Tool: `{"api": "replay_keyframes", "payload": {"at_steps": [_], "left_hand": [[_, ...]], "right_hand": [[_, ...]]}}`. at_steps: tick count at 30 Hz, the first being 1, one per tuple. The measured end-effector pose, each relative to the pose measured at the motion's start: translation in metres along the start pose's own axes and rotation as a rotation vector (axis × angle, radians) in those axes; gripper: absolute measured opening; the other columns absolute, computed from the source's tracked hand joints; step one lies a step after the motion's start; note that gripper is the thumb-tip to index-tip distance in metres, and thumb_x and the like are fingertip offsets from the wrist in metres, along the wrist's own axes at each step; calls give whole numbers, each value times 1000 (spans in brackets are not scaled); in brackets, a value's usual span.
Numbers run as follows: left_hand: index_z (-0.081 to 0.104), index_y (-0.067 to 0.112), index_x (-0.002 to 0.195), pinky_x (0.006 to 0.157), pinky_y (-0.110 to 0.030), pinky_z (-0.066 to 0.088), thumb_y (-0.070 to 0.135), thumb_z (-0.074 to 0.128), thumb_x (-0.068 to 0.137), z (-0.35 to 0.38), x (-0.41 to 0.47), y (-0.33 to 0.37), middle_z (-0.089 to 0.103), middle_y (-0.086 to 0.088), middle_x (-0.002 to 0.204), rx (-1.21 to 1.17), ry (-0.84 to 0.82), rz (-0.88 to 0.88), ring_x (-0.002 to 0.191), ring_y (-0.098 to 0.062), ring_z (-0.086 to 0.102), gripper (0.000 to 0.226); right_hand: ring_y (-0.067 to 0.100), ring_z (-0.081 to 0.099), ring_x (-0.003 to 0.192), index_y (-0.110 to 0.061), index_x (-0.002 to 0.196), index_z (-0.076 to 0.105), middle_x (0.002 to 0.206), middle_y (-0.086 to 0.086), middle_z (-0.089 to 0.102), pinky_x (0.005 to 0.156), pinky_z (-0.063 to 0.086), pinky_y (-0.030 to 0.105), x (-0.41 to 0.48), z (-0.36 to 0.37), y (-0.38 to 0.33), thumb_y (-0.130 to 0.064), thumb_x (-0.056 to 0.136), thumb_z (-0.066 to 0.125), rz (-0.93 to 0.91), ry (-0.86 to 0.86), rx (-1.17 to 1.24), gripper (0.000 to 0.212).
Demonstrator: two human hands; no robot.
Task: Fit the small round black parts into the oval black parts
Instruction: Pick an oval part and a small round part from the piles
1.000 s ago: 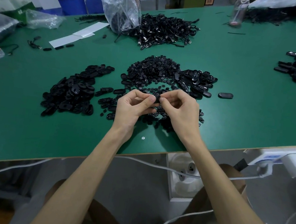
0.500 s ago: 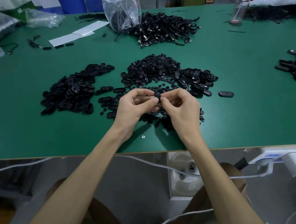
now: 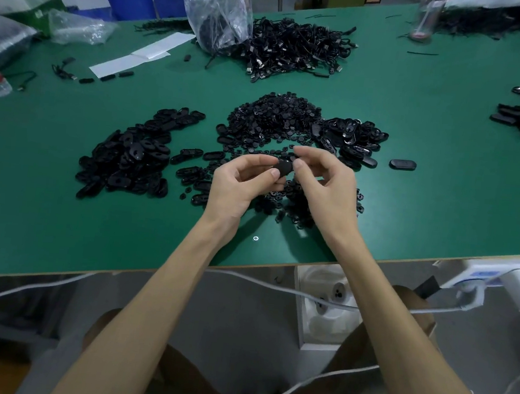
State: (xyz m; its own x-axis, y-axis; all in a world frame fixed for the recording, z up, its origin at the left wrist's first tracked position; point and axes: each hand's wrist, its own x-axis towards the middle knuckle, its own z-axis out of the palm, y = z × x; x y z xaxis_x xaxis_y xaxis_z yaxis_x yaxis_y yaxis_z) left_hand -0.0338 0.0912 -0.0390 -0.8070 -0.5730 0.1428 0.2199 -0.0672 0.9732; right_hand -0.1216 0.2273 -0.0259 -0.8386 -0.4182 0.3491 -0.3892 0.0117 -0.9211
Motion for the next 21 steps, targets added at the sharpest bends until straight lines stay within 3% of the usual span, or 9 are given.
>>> {"api": "replay_keyframes", "payload": {"at_steps": [4,8,13,21], "left_hand": [[73,3,108,82,-31,61,1,76,92,2,-2,1,77,-13,98,37,-29,12,89,-29,77,17],[72,-1,110,80,-30,61,-1,74,92,4,-4,4,76,-17,104,56,-40,13,89,-26,75,17],[72,-2,109,77,-27,61,-1,73,93,5,-6,6,77,-13,96,79,-52,18,84,-20,74,16],[70,0,103,79,-29,61,-6,68,95,5,-5,5,76,-11,90,114,-57,13,82,-21,74,11]], "right_hand": [[6,68,73,-13,104,77,84,-6,74,67,54,27,0,0,3,-11,100,64,0,-45,24,14],[11,73,77,-13,101,76,85,-3,76,66,55,25,0,0,5,-16,98,69,9,-68,75,8],[13,74,74,-10,99,76,83,2,77,63,59,30,-1,0,7,-15,96,73,45,-84,165,7],[13,73,72,-10,96,76,80,1,77,63,58,27,-1,0,6,-15,95,75,59,-110,165,5]]}}
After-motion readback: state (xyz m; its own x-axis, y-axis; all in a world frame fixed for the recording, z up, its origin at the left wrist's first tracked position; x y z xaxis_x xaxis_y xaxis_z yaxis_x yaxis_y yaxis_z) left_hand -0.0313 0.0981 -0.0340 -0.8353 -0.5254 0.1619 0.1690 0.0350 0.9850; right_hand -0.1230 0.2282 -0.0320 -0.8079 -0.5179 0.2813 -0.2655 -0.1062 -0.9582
